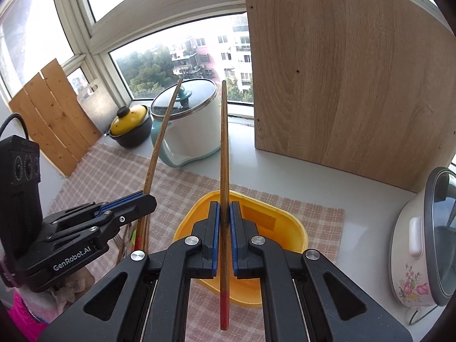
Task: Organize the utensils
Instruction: 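Lift both held chopsticks and carry them over the yellow container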
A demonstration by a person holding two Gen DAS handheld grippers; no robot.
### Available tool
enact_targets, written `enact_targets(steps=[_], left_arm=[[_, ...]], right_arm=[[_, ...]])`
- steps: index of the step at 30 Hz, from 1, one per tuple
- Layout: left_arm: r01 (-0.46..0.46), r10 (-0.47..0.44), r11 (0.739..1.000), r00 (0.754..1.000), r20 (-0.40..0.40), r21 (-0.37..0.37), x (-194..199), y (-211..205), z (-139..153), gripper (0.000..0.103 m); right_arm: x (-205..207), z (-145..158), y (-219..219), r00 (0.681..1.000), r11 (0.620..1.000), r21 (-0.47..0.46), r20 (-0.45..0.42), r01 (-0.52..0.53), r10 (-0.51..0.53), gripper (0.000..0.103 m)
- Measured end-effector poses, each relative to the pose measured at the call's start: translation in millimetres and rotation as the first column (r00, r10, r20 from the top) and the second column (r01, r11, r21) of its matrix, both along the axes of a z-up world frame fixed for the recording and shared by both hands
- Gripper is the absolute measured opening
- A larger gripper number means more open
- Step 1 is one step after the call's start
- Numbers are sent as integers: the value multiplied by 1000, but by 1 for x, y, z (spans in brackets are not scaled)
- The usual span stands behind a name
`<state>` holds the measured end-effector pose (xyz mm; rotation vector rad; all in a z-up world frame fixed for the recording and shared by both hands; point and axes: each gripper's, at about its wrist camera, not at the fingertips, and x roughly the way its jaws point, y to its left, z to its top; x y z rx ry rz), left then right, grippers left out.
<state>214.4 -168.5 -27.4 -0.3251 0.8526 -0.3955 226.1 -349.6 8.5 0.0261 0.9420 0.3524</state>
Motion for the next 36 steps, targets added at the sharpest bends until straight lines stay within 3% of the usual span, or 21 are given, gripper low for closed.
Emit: enact_targets(steps=[13, 34, 36], left_arm=[[-21, 21, 1000, 1000, 22, 9, 26, -33, -14, 5], [0, 0, 999, 1000, -4, 43, 16, -37, -32, 5], [5, -4, 999, 1000, -9, 45, 14, -37, -33, 10]], right_arm=[[23, -20, -18, 998, 997, 43, -2, 56, -56, 5], [15, -42, -26, 998, 998, 13, -32, 61, -60, 5], [13, -42, -26, 998, 998, 4, -28, 61, -61, 5]])
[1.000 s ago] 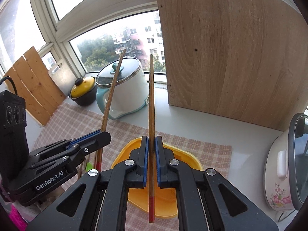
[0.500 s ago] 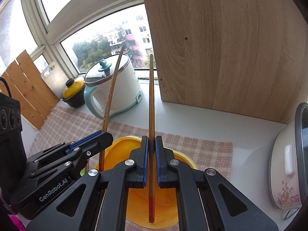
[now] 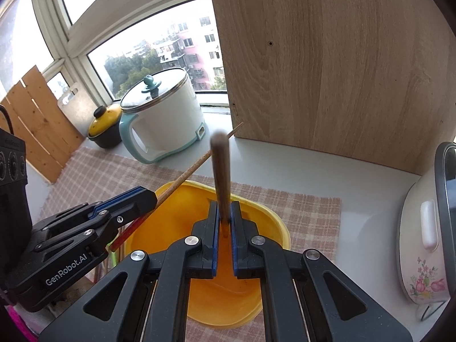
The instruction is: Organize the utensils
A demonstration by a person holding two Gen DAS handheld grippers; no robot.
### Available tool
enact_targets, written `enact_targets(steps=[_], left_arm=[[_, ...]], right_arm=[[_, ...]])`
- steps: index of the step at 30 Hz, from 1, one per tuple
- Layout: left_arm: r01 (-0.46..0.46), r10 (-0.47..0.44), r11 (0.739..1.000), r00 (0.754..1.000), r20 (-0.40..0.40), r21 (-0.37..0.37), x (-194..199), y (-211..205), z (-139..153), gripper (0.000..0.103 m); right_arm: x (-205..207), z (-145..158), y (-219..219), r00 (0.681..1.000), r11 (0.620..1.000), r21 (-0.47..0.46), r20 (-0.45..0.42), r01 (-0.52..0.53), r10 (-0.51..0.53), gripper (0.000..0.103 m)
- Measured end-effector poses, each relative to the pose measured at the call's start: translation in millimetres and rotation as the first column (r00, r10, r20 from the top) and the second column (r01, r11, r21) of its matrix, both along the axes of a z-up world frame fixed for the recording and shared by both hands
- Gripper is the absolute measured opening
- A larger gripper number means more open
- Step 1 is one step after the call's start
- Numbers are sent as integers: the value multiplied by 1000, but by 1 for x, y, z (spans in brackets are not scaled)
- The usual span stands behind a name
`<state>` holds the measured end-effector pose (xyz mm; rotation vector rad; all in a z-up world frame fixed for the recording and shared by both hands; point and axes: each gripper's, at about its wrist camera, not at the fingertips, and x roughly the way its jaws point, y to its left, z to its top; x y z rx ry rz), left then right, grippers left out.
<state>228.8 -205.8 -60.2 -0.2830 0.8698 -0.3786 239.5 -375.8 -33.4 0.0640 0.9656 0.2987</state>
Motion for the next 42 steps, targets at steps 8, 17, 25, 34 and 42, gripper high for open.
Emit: enact_targets(steps=[8, 17, 25, 34, 42], left_arm=[[15, -14, 999, 999, -39, 41, -2, -4, -16, 7], [22, -23, 999, 1000, 14, 46, -19, 8, 0, 9], [-6, 5, 1000, 999, 40, 25, -38, 39, 20, 24], [-98, 92, 992, 993, 78, 79, -79, 112, 30, 43], [-213, 214, 971, 977, 6, 109, -110, 185, 4, 43]], right_arm=[[-4, 1, -2, 1000, 1000, -2, 0, 12, -12, 5], [-13, 7, -4, 1000, 1000, -16, 15, 6, -6, 34], [-34, 22, -6, 998, 1000, 8, 62, 14, -14, 44], [-71, 41, 10, 992, 999, 25, 124, -33, 30, 44], [-100, 36, 42, 976, 990, 2, 168, -138, 136, 60]])
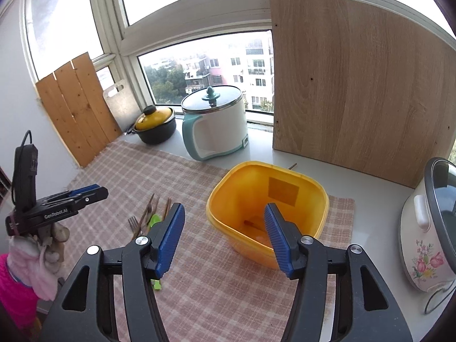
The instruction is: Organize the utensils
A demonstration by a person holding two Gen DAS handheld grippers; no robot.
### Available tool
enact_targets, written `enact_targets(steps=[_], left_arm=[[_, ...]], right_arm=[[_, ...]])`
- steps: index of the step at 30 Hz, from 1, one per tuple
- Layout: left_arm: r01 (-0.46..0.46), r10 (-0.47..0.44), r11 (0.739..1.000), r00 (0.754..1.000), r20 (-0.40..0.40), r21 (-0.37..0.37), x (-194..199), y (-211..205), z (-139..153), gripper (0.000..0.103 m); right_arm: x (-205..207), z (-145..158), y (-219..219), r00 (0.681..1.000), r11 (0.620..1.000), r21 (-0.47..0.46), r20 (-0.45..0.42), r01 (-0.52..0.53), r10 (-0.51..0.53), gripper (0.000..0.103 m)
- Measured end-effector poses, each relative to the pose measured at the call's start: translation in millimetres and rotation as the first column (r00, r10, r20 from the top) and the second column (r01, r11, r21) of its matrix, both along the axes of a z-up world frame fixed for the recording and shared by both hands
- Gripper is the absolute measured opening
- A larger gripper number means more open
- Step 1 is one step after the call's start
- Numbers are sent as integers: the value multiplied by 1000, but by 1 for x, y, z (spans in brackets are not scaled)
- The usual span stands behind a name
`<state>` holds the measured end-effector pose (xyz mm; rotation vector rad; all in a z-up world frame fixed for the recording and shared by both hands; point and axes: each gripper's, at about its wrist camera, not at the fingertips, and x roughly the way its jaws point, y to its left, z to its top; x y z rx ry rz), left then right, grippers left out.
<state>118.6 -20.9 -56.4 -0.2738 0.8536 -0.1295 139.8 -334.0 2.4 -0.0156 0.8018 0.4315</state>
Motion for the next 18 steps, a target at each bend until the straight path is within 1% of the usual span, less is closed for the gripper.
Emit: enact_targets(steps=[1, 4, 8, 13, 14, 15, 18], left_arm=[[-16, 16, 1000, 1000, -16, -3, -4, 8, -5, 43], [-43, 42, 999, 997, -57, -14, -14, 26, -20, 43], [-59, 57, 998, 993, -108, -15, -24, 37, -41, 43], [-51, 47, 998, 986, -161, -22, -29, 39, -64, 42], [-45, 40, 999, 985, -170, -23, -29, 38, -68, 40], [-38, 33, 999, 983, -181, -22, -28, 38, -73, 35], [-27, 20, 999, 978, -206, -28, -25, 35, -84, 30]], right_arm=[[-3, -1, 5, 1000, 1000, -4, 11, -16, 16, 63], [-10, -7, 21, 998, 998, -16, 22, -61, 61, 64], [-12, -20, 45, 993, 993, -32, -9, -116, 116, 64], [-6, -41, 74, 978, 981, -49, -98, -187, 182, 64], [-5, -46, 80, 974, 978, -49, -120, -201, 194, 64], [-3, -52, 85, 969, 976, -48, -143, -211, 203, 64], [2, -69, 101, 953, 971, -46, -204, -236, 222, 64]])
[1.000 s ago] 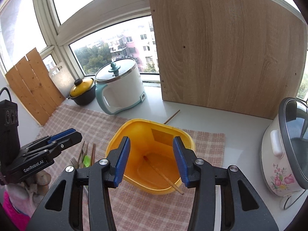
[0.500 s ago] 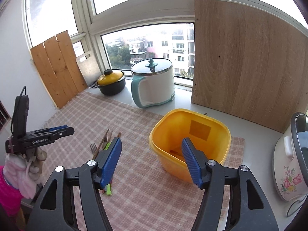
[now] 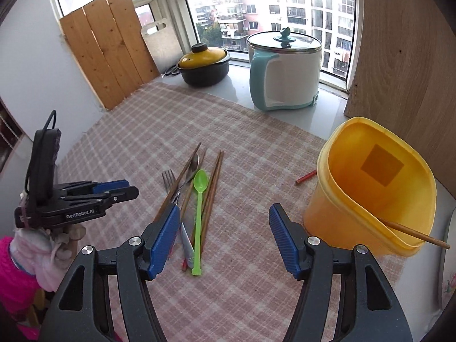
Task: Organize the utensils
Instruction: 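Return to the pile and close the left tool on a wooden chopstick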
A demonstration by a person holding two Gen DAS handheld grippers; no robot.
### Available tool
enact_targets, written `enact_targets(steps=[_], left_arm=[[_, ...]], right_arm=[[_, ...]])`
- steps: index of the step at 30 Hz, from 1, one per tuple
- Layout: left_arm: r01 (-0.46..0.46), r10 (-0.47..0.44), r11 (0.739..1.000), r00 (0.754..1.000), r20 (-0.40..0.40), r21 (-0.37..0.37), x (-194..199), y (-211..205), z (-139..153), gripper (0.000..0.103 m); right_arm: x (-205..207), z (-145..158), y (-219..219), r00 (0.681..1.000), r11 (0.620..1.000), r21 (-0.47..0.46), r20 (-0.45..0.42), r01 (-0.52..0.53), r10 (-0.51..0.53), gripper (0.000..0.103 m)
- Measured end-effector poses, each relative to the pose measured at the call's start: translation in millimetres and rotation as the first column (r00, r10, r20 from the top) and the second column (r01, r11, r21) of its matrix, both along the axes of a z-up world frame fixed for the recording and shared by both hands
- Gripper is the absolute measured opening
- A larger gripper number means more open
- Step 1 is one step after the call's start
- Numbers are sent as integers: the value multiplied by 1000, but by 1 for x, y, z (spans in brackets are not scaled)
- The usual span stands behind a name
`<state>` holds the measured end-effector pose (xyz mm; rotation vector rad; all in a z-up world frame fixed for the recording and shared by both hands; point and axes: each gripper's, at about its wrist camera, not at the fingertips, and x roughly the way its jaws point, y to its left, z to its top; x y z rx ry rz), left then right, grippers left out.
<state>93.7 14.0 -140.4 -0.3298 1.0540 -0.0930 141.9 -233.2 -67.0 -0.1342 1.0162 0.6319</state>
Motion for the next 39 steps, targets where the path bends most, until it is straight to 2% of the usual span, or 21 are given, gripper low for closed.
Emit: enact_targets(steps=[3, 6, 10, 16, 24, 31, 39], left_arm=[[7, -7, 1000, 1000, -19, -1, 6, -1, -9, 27], [16, -16, 1000, 999, -32, -3, 11, -1, -15, 21], [31, -31, 1000, 998, -46, 3, 22, -4, -23, 18], [41, -40, 999, 997, -68, 10, 34, -6, -34, 18], [45, -42, 998, 996, -84, 45, 52, -7, -44, 16], [60, -53, 996, 995, -86, 72, 64, -10, -49, 16], [104, -94, 985, 992, -82, 137, 75, -18, -50, 16]], right_arm=[[4, -15, 12, 999, 1000, -12, -54, -10, 9, 64], [9, -29, 21, 995, 1000, -22, -94, -14, 12, 62], [18, -46, 31, 985, 999, -20, -168, -29, 25, 43], [30, -71, 46, 966, 999, -20, -255, -44, 38, 26], [38, -88, 66, 954, 996, -41, -294, -75, 59, 20], [43, -96, 76, 949, 994, -63, -307, -93, 69, 19], [49, -106, 84, 944, 992, -76, -324, -96, 67, 19]])
